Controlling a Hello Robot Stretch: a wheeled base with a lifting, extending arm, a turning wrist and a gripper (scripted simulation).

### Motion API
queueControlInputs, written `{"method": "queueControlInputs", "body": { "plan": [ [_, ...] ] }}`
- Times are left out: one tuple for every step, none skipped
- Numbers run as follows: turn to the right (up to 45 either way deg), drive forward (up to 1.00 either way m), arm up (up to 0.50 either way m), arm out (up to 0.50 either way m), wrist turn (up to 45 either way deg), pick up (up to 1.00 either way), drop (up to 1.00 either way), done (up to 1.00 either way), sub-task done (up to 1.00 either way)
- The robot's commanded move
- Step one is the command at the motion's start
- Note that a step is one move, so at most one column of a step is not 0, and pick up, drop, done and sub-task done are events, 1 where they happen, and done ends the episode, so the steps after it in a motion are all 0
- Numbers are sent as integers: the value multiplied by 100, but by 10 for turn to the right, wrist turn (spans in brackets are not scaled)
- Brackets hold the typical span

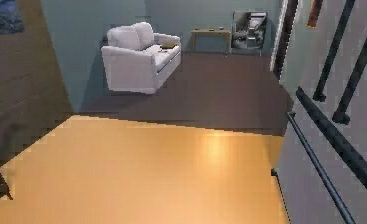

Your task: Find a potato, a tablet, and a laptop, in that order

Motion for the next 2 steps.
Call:
{"method": "queueControlInputs", "body": {
  "plan": [
    [90,0,0,0,0,0,0,0,0],
    [0,20,0,0,0,0,0,0,0]
  ]
}}
